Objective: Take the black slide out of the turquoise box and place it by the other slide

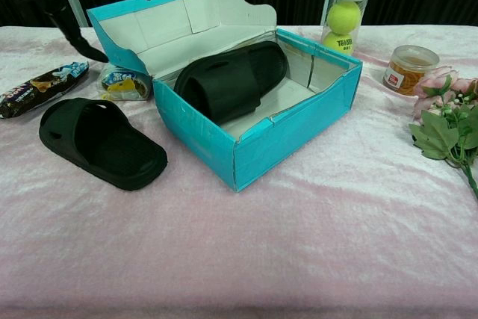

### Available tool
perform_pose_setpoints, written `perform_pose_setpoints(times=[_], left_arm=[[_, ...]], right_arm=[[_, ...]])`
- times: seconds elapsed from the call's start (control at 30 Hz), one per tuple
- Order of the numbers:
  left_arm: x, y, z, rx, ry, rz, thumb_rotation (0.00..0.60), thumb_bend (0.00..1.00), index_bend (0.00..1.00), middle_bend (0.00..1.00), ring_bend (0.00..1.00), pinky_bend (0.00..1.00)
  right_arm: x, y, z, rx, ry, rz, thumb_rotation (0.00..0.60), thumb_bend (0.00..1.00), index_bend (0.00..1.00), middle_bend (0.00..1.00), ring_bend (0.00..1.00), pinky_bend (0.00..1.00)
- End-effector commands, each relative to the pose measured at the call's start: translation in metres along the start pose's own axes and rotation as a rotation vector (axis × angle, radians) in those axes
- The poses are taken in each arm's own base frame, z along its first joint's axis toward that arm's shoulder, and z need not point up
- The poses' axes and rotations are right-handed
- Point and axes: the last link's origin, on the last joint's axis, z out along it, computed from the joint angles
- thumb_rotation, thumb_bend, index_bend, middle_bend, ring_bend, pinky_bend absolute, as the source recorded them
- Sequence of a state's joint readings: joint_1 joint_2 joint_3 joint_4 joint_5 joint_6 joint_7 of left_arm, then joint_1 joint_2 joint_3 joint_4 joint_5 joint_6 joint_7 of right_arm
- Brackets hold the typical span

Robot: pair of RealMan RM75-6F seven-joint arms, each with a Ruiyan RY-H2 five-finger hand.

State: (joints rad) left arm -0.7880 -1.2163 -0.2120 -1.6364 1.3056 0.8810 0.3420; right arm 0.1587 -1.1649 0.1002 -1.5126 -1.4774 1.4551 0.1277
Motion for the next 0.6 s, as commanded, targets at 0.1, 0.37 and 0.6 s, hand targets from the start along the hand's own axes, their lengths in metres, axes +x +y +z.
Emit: perform_pose_setpoints(times=[0.1,0.37,0.6], left_arm=[[0.002,0.011,0.016,-0.019,-0.002,0.002,0.6,0.03,0.15,0.18,0.07,0.04],[0.0,0.046,0.063,-0.077,-0.049,0.045,0.6,0.03,0.15,0.19,0.07,0.04],[-0.001,0.088,0.102,-0.121,-0.105,0.076,0.6,0.03,0.13,0.18,0.07,0.04]], right_arm=[[0.0,-0.001,-0.001,-0.003,-0.002,0.0,0.6,0.26,0.0,0.02,0.0,0.19],[0.003,0.0,0.0,-0.004,-0.002,-0.007,0.6,0.26,0.0,0.02,0.0,0.19],[0.007,0.01,-0.009,-0.043,0.012,-0.009,0.6,0.26,0.0,0.02,0.0,0.19]])
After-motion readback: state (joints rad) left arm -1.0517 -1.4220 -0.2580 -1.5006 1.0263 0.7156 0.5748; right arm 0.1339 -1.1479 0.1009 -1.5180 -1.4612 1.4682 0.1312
